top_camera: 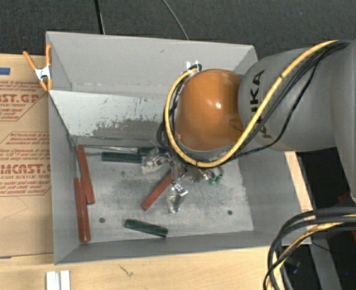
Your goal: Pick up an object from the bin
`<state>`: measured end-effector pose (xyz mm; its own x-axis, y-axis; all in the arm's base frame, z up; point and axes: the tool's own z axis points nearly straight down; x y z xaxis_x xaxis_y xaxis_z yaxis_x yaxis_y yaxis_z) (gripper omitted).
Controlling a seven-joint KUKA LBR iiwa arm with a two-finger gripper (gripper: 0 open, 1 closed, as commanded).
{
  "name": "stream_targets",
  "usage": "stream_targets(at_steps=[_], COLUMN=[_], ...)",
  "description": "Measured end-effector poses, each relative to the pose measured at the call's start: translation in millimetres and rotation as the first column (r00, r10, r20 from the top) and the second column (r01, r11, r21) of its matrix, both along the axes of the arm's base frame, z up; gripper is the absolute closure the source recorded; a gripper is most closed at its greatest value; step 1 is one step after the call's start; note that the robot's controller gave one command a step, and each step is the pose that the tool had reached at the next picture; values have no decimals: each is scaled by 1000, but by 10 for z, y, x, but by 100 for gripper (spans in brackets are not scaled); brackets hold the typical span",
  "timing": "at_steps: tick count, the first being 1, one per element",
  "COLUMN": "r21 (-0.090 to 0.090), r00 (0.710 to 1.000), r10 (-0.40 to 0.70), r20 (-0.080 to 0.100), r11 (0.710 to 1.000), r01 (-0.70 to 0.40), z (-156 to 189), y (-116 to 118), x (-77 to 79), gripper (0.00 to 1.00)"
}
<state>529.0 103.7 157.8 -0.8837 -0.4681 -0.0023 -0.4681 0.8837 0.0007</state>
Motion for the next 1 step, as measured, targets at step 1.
stream_targets(at_steps=[1], r21=[-1], r00=[912], r10=[409], r20=[1], r11=[912], r01=[-409], z=[-818], y=[-105], x=[248], gripper=[100])
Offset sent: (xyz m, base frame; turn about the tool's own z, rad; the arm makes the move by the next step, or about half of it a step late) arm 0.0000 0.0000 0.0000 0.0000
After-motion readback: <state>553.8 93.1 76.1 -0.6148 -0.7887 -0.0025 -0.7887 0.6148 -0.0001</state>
